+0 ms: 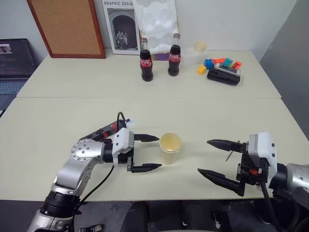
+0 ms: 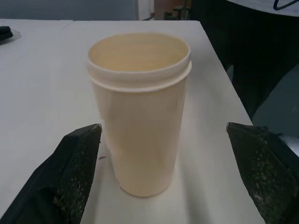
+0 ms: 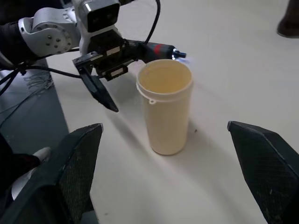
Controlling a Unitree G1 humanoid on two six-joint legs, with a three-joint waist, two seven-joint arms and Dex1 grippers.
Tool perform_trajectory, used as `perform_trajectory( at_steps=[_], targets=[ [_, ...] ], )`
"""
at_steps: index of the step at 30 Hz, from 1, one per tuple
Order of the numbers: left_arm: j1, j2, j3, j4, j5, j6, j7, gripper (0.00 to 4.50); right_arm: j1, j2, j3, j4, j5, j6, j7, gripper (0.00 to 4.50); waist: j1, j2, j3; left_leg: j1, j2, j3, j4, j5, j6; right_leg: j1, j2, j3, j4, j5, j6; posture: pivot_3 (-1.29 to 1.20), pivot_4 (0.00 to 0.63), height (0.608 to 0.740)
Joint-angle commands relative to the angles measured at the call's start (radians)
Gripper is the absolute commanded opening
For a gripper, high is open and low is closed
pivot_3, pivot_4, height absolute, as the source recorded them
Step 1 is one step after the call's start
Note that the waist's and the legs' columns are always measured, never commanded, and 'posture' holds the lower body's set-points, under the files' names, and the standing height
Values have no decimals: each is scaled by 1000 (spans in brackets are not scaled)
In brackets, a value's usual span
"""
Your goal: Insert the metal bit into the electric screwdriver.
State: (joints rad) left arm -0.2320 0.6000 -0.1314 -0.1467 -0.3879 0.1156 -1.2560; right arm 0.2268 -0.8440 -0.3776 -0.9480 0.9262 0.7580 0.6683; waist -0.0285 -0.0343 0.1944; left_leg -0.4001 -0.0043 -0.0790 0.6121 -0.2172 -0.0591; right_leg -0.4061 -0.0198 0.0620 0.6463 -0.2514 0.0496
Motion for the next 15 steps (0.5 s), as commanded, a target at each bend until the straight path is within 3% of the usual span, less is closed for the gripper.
perform_trajectory(
  at_steps=[1,15],
  targets=[
    [-39,-39,-29,41,27,-50,10,4458,34,-13,-58,-56,30,-20,-11,4500,1,1,0,0,0,0,0,0,0,0,0,0,0,0,0,0,150,740],
    [-103,-152,-90,179,95,-118,38,4458,113,-31,-61,-99,70,-71,-100,4500,0,0,0,0,-1,0,3,0,0,1,0,0,1,1,2,0,150,740]
  ],
)
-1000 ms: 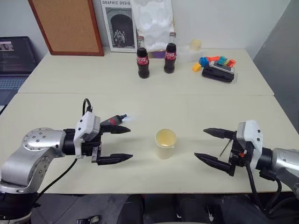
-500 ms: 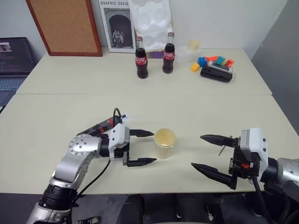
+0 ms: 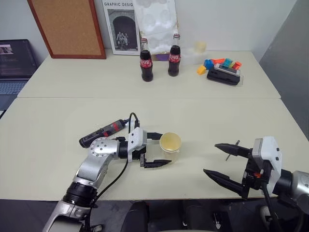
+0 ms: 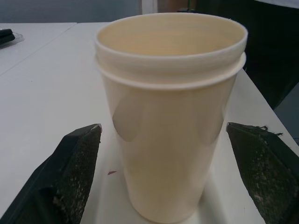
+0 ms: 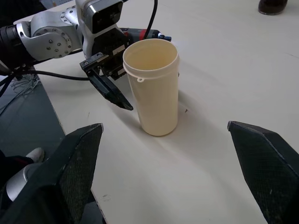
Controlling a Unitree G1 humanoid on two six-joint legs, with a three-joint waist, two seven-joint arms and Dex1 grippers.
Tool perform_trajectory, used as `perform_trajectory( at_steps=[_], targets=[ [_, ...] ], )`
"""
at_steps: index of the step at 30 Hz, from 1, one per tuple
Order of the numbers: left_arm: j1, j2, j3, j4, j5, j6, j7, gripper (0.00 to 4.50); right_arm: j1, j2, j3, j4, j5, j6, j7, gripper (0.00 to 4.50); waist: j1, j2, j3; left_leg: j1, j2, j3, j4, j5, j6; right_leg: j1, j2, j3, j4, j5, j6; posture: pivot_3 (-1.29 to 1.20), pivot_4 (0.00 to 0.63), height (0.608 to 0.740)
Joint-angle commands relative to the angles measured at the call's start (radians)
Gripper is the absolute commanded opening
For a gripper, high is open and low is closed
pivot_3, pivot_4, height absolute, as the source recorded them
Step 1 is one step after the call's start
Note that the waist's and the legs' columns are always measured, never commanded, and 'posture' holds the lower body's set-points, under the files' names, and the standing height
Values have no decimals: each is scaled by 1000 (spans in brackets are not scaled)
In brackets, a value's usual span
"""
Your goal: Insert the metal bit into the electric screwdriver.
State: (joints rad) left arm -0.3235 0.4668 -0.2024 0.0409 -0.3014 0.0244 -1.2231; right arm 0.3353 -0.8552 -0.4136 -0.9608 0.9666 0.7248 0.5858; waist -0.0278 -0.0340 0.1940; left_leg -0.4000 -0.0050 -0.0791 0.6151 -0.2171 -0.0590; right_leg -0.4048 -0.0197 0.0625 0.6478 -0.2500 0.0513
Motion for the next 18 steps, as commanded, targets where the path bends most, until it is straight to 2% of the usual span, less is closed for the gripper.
perform_trajectory(
  at_steps=[1,5,13,18],
  targets=[
    [-11,-24,-26,-6,11,-33,3,4458,7,-23,-24,-86,32,-42,-23,4500,0,0,0,0,0,0,0,0,0,0,0,0,0,0,0,0,150,740],
    [-8,-34,-34,-3,14,-42,1,4458,13,-35,-19,-86,38,-56,-42,4500,0,0,0,0,0,0,1,0,0,0,0,0,1,0,0,0,150,740],
    [-17,-26,-22,5,16,-37,7,2998,10,-37,3,-86,31,-67,-71,4500,0,0,0,-1,0,0,10,0,0,2,0,1,3,3,2,0,150,740],
    [-20,-27,-23,4,19,-32,17,2998,7,-35,17,-84,21,-71,-72,4500,0,0,0,-1,0,0,13,0,1,3,0,1,2,4,-1,0,150,740]
  ],
)
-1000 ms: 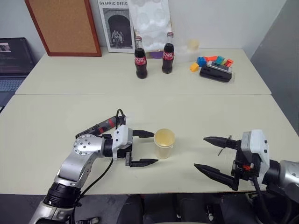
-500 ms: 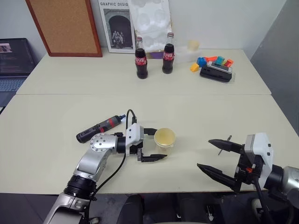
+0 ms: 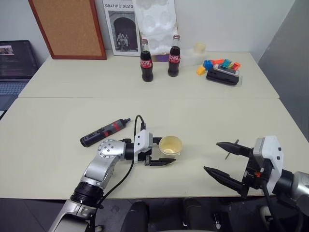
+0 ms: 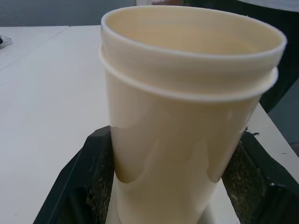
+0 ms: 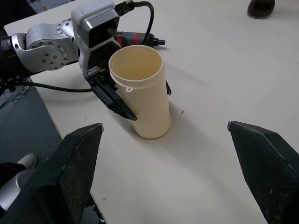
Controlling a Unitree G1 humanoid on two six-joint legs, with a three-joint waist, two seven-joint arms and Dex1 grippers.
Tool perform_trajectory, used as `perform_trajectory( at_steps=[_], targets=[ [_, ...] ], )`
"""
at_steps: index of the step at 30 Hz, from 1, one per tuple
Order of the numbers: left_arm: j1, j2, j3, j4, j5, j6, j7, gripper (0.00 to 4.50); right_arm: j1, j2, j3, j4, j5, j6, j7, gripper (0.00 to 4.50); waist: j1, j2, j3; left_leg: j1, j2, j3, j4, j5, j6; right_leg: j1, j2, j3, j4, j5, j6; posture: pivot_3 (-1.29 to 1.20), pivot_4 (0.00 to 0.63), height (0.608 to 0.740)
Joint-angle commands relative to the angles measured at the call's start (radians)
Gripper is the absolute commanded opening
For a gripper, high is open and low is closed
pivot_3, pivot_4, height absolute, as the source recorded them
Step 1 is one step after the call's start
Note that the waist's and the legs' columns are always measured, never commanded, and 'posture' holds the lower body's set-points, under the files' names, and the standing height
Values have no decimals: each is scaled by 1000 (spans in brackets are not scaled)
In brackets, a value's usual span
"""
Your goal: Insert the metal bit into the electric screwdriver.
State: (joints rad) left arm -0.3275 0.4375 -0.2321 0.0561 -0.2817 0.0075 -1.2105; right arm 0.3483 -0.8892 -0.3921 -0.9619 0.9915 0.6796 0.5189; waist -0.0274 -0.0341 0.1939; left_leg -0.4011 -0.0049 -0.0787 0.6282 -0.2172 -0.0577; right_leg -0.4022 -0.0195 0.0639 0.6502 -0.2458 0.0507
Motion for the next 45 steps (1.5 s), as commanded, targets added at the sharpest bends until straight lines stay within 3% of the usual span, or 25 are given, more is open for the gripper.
perform_trajectory(
  at_steps=[1,6,14,17,20,25,32,37,45],
  targets=[
    [-17,3,11,-18,-5,-8,8,2998,-10,-1,0,-80,-6,-27,-6,4500,0,0,0,0,0,0,0,0,0,0,0,0,0,0,0,0,150,740],
    [-43,3,53,-61,-41,67,53,2998,-29,-3,20,-68,-14,-35,-4,4500,0,0,0,0,0,0,0,0,0,0,0,0,0,1,0,0,150,740],
    [-221,-5,225,-111,-162,387,295,2998,-162,14,82,-20,15,-23,-57,4500,-1,0,0,0,0,0,1,0,0,0,1,0,0,2,3,0,150,740],
    [-358,18,315,14,-129,413,426,2998,-337,39,158,35,58,8,-133,4500,-5,-1,1,-1,0,0,1,0,0,-1,1,0,0,3,4,0,150,740],
    [-487,60,374,221,-61,360,546,2998,-491,79,235,81,76,43,-190,4500,-4,-1,1,0,0,0,1,1,1,-1,2,0,0,4,4,0,150,740],
    [-660,127,425,609,50,176,728,2998,-709,175,386,159,-33,84,-273,4500,-6,-2,1,-1,1,0,1,1,1,-3,2,1,0,5,4,0,150,740],
    [-764,157,456,1006,130,-48,915,2998,-822,282,481,226,-141,114,-322,4500,4,-2,1,-7,-1,-2,0,1,2,-6,-1,-2,-2,6,3,0,150,740],
    [-776,134,504,1158,111,-119,963,2998,-818,315,477,238,-177,131,-333,4500,4,-2,1,-11,-2,-3,1,1,2,-8,-1,-3,-2,8,0,0,150,740],
    [-744,91,555,1247,111,-154,981,2998,-790,337,449,216,-188,172,-360,4500,1,-2,1,-11,-2,-4,2,1,2,-8,-1,-5,0,8,0,0,150,740]
  ],
)
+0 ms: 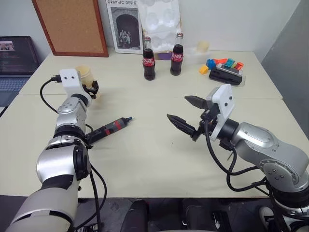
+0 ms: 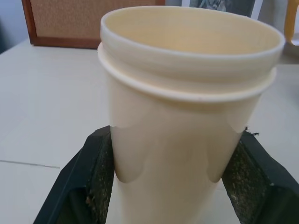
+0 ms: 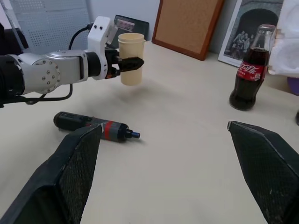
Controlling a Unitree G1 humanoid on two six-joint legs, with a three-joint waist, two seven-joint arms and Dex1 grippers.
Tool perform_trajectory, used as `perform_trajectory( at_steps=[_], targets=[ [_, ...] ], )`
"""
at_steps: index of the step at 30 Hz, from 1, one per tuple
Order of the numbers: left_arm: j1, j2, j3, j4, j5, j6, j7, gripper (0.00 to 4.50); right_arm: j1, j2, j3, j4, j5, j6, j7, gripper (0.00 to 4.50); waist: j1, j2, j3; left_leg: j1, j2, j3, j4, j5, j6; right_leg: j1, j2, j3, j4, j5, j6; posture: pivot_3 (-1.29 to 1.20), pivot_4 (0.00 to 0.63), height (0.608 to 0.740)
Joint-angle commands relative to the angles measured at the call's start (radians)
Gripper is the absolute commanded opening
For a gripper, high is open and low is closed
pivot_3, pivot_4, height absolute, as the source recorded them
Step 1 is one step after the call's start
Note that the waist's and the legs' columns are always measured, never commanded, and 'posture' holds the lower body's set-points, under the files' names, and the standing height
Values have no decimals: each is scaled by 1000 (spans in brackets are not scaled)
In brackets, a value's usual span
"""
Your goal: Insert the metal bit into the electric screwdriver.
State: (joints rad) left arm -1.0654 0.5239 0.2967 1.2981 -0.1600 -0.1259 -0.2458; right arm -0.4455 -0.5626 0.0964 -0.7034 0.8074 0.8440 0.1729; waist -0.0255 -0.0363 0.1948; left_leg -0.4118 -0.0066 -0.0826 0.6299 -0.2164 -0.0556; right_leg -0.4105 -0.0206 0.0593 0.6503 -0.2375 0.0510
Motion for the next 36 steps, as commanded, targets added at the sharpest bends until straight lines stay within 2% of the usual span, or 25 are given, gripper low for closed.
perform_trajectory(
  at_steps=[1,9,11,17,29,36],
  targets=[
    [-2,4,24,9,-2,-23,19,2998,5,13,-42,-46,-4,13,-18,4500,-3,0,0,0,0,0,0,0,0,0,0,0,0,0,0,0,150,740],
    [32,1,24,27,28,-9,34,2998,14,28,-56,-63,-2,44,-32,4500,-5,0,0,2,0,0,0,0,0,0,0,1,6,0,0,0,150,740],
    [41,2,26,31,31,0,40,3527,14,30,-59,-65,-2,50,-32,4500,-5,0,0,3,0,0,1,0,0,0,0,1,8,0,0,0,150,740],
    [56,3,34,31,31,9,46,4417,9,36,-63,-68,-4,62,-29,4500,-7,0,0,7,0,1,1,1,0,0,1,2,11,-3,4,0,150,740],
    [94,39,41,8,23,17,44,4417,16,54,-53,-64,-23,58,-25,4500,-7,0,0,7,0,1,1,1,0,1,1,2,11,-2,3,0,150,740],
    [149,85,39,-66,5,36,-30,4417,37,61,-65,-64,-45,53,-6,4500,-7,0,0,8,1,2,1,1,0,1,1,3,12,-2,4,0,150,740]
  ],
)
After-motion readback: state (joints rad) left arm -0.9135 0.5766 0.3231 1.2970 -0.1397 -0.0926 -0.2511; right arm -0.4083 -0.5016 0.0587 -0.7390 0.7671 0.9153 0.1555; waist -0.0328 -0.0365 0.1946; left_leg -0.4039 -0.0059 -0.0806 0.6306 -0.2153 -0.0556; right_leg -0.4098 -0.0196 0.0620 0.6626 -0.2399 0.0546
